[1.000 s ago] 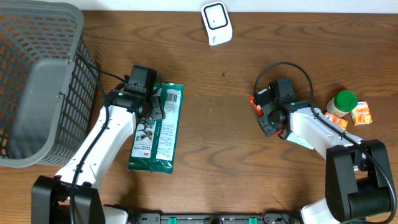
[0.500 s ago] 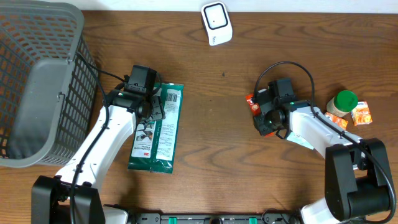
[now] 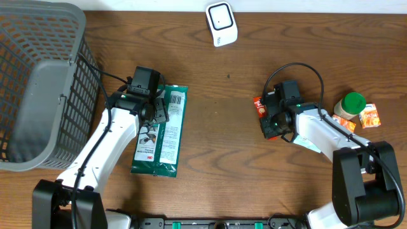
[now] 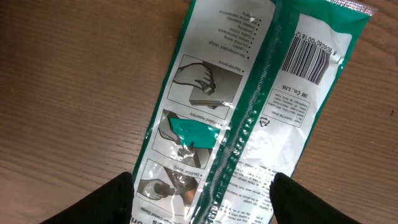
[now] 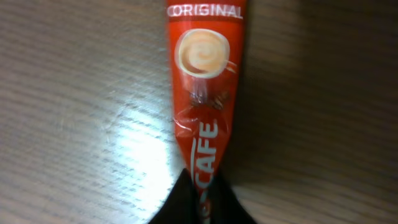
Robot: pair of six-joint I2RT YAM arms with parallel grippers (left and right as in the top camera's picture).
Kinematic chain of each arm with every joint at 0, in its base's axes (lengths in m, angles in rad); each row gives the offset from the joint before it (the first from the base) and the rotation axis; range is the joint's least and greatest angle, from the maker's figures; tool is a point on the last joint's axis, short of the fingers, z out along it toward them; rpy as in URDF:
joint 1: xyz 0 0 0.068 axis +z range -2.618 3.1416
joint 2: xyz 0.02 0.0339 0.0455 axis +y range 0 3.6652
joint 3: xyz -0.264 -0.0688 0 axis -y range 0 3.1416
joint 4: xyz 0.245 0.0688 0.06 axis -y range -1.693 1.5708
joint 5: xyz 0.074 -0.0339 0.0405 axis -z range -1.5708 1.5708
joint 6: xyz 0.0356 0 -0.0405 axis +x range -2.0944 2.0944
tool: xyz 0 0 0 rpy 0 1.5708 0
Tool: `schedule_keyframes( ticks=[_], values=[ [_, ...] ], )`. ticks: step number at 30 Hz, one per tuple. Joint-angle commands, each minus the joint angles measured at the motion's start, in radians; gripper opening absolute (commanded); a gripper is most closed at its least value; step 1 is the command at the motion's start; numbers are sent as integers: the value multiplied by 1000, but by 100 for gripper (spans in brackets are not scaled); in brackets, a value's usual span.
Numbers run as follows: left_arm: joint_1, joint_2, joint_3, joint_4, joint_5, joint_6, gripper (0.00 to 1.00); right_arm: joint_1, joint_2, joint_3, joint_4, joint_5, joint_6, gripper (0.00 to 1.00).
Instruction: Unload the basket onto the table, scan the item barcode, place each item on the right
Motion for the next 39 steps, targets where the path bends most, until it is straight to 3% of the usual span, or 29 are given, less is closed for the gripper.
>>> schedule_keyframes(
  ticks=[1, 5, 10, 15, 21, 26, 33, 39],
  values=[
    [4, 4, 2, -3, -16, 2, 71, 10, 29, -23, -18, 6, 13, 1],
    [4, 4, 2, -3, -16, 2, 72, 10, -6, 29, -51, -59, 12, 1],
    [4, 4, 2, -3, -16, 2, 72, 10, -106, 166, -215, -138, 14, 1],
    [4, 4, 2, -3, -16, 2, 71, 10, -154, 424, -470, -46, 90, 1],
    [4, 4, 2, -3, -16, 2, 71, 11, -134, 741, -657, -43, 121, 1],
    [4, 4, 2, -3, -16, 2, 71, 11, -2, 1127, -885, -44, 200, 1],
    [4, 4, 2, -3, -16, 2, 71, 15, 313, 1694, -1150, -43, 206, 1],
    [4, 4, 2, -3, -16, 2, 71, 60, 474, 1769, -1068, -43, 175, 1]
  ],
)
